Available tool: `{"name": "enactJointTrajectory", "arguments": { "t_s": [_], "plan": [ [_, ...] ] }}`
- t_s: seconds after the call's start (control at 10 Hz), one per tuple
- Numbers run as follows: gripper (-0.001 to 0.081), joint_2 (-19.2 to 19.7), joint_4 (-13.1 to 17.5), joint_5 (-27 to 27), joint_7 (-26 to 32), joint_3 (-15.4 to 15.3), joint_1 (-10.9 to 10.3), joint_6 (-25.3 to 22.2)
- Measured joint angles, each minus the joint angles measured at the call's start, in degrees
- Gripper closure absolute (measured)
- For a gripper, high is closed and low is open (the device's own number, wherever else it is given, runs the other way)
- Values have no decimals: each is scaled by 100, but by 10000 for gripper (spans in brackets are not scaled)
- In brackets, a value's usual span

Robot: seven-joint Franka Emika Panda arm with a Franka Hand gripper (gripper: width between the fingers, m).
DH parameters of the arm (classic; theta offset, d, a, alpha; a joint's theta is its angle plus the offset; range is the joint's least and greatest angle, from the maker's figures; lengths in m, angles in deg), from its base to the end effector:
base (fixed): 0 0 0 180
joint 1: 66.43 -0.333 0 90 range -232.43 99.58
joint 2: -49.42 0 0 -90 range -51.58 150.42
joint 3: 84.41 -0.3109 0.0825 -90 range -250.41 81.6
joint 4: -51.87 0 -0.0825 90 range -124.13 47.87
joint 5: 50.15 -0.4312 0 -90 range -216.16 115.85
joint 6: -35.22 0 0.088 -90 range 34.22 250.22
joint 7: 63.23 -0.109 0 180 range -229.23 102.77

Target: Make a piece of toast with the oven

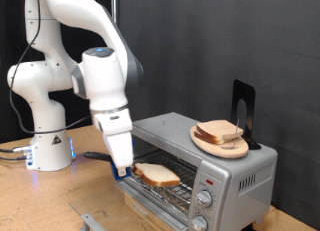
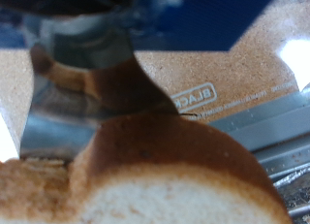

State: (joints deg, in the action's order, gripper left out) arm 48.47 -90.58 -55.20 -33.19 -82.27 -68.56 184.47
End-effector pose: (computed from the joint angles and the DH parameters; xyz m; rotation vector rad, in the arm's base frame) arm 0.5122 -0.0018 0.2629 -3.0405 -0.6981 -0.2244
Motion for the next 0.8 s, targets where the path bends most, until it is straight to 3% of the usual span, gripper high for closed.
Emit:
{"name": "enactJointTrajectory", "arguments": {
  "t_s": [0.3,0.8],
  "plan": [
    [409,-6,-9,836,-736,-239,-113,48],
    [409,-146,-164,972,-939,-407,-161,120]
  ]
}}
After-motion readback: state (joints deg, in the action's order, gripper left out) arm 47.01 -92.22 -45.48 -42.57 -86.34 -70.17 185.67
